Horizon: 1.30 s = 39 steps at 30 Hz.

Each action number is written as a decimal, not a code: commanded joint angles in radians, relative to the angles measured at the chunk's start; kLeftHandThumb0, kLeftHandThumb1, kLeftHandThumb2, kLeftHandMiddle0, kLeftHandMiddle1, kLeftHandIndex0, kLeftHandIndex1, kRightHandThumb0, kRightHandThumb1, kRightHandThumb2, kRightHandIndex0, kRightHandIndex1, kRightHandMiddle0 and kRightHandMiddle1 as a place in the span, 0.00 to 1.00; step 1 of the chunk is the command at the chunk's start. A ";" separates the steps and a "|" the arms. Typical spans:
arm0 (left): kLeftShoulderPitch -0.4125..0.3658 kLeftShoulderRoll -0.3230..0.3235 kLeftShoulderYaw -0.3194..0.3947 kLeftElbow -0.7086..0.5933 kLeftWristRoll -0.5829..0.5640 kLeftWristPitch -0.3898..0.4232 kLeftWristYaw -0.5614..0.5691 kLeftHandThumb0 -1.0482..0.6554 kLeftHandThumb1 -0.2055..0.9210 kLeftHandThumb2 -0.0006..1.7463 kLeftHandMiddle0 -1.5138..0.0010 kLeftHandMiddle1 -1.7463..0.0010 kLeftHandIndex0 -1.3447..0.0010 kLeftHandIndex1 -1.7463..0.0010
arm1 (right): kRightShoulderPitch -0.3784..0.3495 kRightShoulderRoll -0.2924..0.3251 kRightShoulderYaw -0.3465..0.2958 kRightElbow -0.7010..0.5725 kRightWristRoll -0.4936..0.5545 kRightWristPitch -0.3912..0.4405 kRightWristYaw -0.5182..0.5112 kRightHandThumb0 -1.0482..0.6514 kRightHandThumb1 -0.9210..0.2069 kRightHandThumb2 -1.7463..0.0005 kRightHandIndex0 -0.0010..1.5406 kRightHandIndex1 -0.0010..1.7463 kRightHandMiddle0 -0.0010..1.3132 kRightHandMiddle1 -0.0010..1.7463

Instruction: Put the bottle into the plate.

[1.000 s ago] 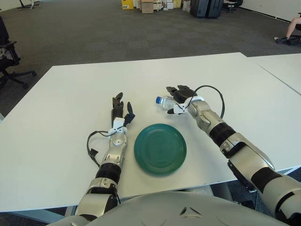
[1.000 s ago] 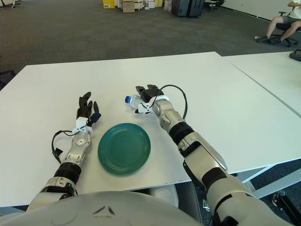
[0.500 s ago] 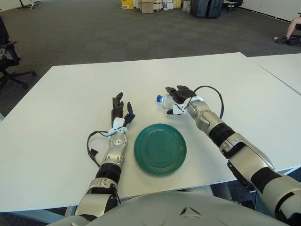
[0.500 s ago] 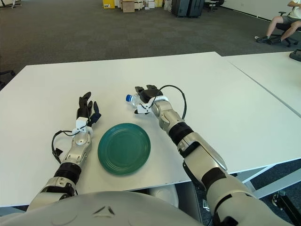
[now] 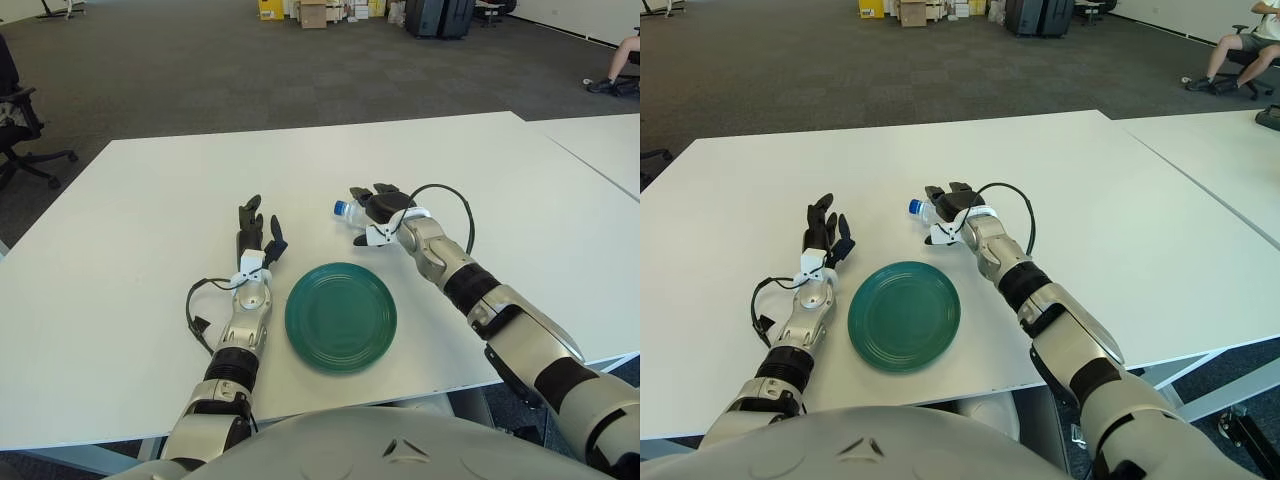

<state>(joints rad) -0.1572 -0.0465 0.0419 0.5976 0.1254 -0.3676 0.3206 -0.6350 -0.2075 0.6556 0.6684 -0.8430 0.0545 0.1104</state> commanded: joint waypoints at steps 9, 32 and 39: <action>-0.005 0.002 0.003 -0.004 -0.004 -0.021 -0.002 0.16 1.00 0.47 0.74 0.99 1.00 0.58 | -0.005 -0.025 0.024 -0.003 -0.024 -0.011 0.003 0.00 0.00 0.71 0.00 0.00 0.00 0.00; 0.008 0.001 -0.003 -0.026 0.017 0.003 0.030 0.15 1.00 0.48 0.73 0.99 1.00 0.58 | -0.036 -0.018 0.075 0.082 -0.077 0.014 -0.004 0.00 0.00 0.73 0.00 0.00 0.00 0.00; 0.015 -0.002 -0.004 -0.041 0.023 0.011 0.041 0.15 1.00 0.48 0.74 1.00 1.00 0.57 | -0.046 -0.011 0.079 0.139 -0.074 0.008 -0.030 0.00 0.00 0.73 0.00 0.00 0.00 0.00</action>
<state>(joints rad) -0.1466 -0.0505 0.0382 0.5730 0.1373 -0.3633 0.3508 -0.6802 -0.2178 0.7268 0.7696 -0.9110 0.0610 0.0754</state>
